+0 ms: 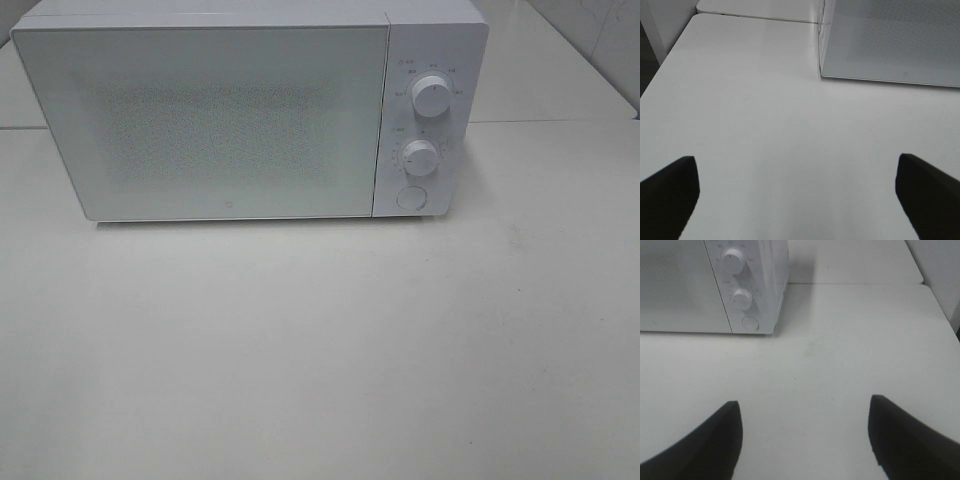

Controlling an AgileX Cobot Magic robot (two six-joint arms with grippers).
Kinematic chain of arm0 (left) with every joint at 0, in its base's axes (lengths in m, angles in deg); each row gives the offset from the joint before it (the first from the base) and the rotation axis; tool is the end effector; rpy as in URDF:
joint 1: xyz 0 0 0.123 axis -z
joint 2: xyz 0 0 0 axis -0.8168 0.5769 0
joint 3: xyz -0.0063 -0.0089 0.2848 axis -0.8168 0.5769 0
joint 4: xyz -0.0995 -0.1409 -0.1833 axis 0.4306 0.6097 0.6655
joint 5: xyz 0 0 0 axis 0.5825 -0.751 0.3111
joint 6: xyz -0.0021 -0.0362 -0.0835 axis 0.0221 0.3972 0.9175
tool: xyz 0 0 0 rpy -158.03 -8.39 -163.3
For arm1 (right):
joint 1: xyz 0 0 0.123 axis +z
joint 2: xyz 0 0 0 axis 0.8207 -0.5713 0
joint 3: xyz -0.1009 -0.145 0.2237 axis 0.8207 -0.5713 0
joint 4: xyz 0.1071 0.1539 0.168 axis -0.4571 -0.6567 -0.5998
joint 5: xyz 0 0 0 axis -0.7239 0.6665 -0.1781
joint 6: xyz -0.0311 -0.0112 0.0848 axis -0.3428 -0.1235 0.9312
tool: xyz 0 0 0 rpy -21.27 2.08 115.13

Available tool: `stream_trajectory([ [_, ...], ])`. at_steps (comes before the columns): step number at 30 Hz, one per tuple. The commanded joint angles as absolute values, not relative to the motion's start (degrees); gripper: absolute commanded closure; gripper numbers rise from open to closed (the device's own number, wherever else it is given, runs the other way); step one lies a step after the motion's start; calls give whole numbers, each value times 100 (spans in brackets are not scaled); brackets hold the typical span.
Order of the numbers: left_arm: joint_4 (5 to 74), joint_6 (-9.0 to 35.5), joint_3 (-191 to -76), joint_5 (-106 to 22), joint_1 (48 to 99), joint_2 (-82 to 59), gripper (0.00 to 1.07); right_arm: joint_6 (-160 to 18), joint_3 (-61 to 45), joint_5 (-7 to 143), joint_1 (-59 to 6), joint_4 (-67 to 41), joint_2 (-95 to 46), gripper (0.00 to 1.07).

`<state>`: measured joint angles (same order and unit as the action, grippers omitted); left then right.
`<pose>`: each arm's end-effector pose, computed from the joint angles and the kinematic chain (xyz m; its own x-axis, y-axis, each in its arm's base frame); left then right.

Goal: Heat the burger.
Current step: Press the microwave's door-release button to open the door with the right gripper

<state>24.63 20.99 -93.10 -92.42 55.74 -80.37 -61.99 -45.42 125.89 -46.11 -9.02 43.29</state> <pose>-0.0092 0.0002 0.2813 -0.4509 -0.0612 -0.8905 -0.0141 0.9980 -0.0615 -0.0021 -0.0054 0.2947 -0.3386 -0.0146 -0.9408 -0.0932 0.9955 0.0181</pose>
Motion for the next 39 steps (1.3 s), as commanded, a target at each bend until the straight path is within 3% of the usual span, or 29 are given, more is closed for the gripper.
stream_trajectory([
  [1, 2463, 2111, -9304, -9174, 5563, -8100, 6, -6233, -4450, 12074, -4651, -902, 4008, 37],
  [31, 2463, 2111, -9304, -9174, 5563, -8100, 6, -6210, -4559, 7605, -4651, -862, 78, 37],
  [39, 2463, 2111, -9304, -9174, 5563, -8100, 6, -6187, -5367, 4906, -4651, -782, -850, 37],
])
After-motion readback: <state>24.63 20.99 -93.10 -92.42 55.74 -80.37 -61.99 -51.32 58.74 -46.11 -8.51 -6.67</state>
